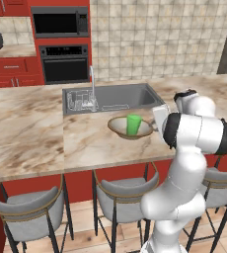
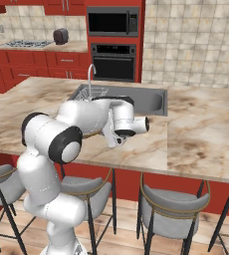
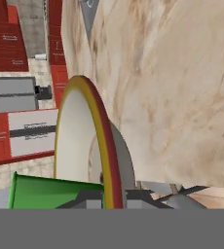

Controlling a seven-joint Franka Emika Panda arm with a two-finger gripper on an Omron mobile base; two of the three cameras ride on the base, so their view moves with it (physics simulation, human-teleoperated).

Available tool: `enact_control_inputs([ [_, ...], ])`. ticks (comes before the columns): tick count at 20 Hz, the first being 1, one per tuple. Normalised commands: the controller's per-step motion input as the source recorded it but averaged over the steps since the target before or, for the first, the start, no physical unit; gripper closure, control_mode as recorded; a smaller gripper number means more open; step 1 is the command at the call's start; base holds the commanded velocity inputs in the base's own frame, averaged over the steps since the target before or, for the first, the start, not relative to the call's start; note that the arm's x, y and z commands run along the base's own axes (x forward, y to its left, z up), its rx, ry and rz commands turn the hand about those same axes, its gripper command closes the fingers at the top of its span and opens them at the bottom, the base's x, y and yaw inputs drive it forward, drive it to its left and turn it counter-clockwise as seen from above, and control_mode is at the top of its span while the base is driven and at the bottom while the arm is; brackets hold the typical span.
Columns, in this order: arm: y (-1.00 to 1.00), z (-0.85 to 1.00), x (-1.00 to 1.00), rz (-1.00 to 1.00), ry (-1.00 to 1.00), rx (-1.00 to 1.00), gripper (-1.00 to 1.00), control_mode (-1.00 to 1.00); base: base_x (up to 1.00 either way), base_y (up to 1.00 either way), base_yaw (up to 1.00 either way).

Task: Place the cup inside the bowl on the dining table and move the bowl to any counter.

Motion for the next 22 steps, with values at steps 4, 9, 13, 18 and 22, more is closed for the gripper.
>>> enact_control_inputs([
  [4,-0.23,0.47,-0.52,0.0,0.08,0.01,1.0,-1.0,0.0,0.0,0.0],
  [9,-0.19,0.35,-0.45,0.0,0.03,0.0,1.0,-1.0,0.0,0.0,0.0],
  [13,-0.17,0.27,-0.4,0.0,0.0,0.0,1.0,-1.0,0.0,0.0,0.0],
  [18,-0.15,0.21,-0.43,0.0,0.0,0.0,1.0,-1.0,0.0,0.0,0.0],
  [22,-0.13,0.1,-0.46,0.0,0.0,0.0,1.0,-1.0,0.0,0.0,0.0],
])
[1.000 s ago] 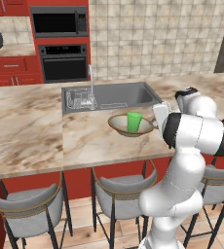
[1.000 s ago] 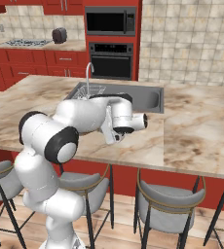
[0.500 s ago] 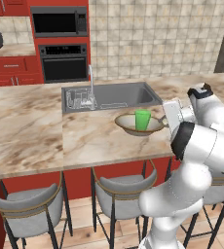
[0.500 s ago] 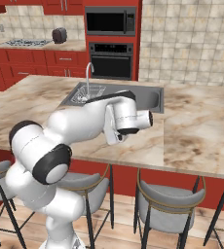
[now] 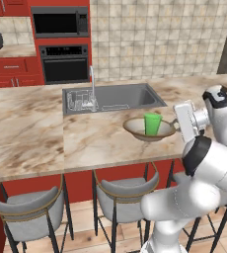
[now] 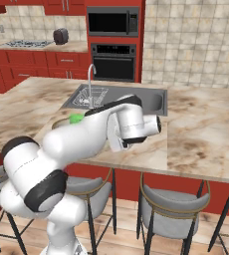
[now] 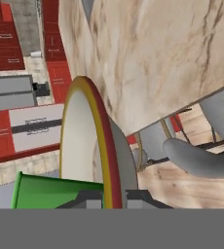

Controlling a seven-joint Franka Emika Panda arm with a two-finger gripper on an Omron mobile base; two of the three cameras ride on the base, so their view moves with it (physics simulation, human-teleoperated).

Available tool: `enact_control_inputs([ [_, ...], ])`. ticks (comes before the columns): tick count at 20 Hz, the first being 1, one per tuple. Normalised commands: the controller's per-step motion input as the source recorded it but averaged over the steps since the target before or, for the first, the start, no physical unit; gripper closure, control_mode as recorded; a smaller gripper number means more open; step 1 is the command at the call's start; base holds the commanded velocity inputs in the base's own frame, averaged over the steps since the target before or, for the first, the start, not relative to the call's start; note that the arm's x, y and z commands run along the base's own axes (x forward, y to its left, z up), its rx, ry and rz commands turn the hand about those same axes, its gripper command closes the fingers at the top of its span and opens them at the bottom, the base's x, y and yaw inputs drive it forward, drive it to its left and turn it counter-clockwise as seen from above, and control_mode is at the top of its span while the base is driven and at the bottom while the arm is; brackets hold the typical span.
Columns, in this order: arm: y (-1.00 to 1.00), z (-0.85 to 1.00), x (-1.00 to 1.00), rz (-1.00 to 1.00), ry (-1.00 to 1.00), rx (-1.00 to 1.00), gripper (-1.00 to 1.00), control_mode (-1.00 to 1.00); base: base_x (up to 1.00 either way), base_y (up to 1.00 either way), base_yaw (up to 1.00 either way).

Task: Place the cup inside the bowl on the dining table and move the bowl to any counter.

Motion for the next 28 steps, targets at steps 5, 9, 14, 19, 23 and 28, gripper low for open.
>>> enact_control_inputs([
  [5,-0.09,0.08,-0.49,0.0,0.0,0.0,1.0,-1.0,0.0,0.0,0.0],
  [9,-0.06,0.16,-0.52,0.0,0.0,0.0,1.0,-1.0,0.0,0.0,0.0],
  [14,-0.03,0.28,-0.51,0.0,0.0,0.0,1.0,-1.0,0.0,0.0,0.0],
  [19,0.0,0.2,-0.28,0.0,0.0,0.0,1.0,-1.0,0.0,0.0,0.0],
  [23,0.0,0.0,0.0,0.0,0.0,0.0,1.0,-1.0,0.0,0.0,0.0],
  [28,0.0,0.0,0.0,0.0,0.0,0.0,1.0,-1.0,0.0,0.0,0.0],
])
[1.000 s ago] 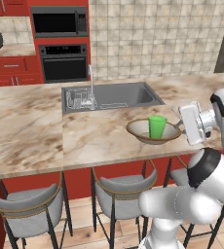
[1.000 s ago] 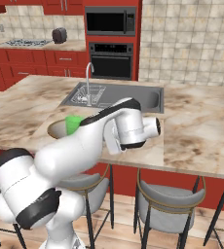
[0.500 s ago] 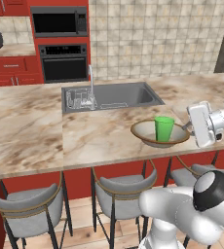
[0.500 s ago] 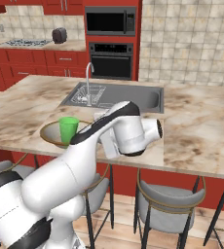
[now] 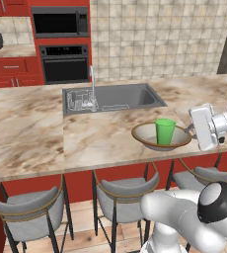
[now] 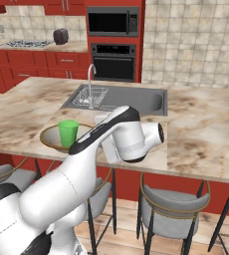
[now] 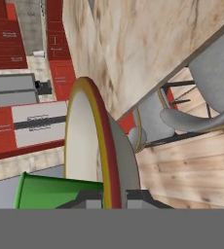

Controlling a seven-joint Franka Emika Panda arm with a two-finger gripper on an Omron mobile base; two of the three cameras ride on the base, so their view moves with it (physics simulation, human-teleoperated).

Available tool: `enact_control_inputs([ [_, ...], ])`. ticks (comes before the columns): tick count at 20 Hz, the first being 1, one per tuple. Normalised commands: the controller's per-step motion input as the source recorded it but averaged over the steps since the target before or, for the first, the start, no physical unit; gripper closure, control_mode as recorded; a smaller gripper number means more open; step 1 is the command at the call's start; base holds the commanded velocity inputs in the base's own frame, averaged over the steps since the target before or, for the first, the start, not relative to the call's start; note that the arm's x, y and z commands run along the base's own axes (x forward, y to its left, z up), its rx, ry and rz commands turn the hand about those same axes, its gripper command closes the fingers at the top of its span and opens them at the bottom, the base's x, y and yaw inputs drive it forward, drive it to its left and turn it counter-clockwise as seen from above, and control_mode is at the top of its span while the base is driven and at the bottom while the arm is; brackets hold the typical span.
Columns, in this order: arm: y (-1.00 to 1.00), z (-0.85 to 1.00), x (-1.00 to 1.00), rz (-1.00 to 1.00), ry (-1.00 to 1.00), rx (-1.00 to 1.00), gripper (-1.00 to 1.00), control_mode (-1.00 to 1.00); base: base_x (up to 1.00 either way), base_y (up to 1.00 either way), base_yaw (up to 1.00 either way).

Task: Place the cup inside the bowl on the dining table and move the bowl to any counter.

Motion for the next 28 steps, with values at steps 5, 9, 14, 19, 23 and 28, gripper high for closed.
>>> enact_control_inputs([
  [5,0.0,0.0,0.0,0.0,0.0,0.0,1.0,-1.0,0.0,0.0,0.0],
  [9,0.0,0.0,0.0,0.0,0.0,0.0,1.0,-1.0,0.0,0.0,0.0],
  [14,0.0,0.0,0.0,0.0,0.0,0.0,1.0,1.0,0.0,0.0,0.0],
  [19,0.0,0.0,0.0,0.0,0.0,0.0,1.0,1.0,-0.02,0.01,0.0],
  [23,0.0,0.0,0.0,0.0,0.0,0.0,1.0,1.0,-0.12,0.16,0.0],
  [28,0.0,0.0,0.0,0.0,0.0,0.0,1.0,1.0,-0.06,0.28,0.0],
])
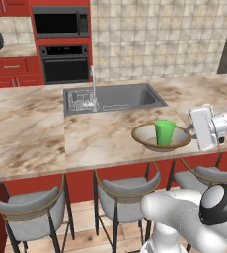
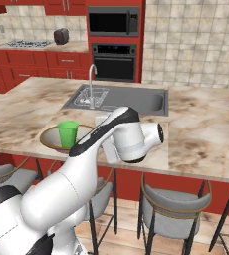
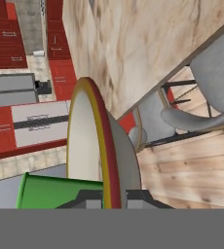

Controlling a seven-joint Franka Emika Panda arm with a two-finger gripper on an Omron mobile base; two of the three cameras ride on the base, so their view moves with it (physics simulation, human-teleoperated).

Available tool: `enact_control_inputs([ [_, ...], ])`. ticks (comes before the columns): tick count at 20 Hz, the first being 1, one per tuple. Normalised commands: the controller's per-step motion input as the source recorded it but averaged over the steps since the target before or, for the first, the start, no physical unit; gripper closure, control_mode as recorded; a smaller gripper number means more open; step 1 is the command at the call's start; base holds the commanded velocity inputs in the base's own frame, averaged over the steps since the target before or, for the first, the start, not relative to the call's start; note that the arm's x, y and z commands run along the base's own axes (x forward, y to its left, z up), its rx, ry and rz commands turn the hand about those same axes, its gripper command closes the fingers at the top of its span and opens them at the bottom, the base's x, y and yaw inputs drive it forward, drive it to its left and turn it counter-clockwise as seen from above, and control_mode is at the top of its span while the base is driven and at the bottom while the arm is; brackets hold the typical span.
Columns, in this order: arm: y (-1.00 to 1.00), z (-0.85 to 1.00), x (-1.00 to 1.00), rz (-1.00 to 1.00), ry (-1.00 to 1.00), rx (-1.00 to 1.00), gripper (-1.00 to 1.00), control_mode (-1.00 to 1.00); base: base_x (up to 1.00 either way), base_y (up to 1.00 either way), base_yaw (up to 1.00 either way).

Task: Place the cup inside the bowl on the dining table and move the bowl to any counter.

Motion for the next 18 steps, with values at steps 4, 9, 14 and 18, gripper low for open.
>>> enact_control_inputs([
  [4,0.0,0.0,0.0,0.0,0.0,0.0,1.0,1.0,-0.18,0.36,0.0],
  [9,0.0,0.0,0.0,0.0,0.0,0.0,1.0,1.0,-0.27,0.45,0.0],
  [14,0.0,0.0,0.0,0.0,0.0,0.0,1.0,1.0,-0.17,0.54,0.0],
  [18,0.0,0.0,0.0,0.0,0.0,0.0,1.0,1.0,-0.13,0.58,0.0],
])
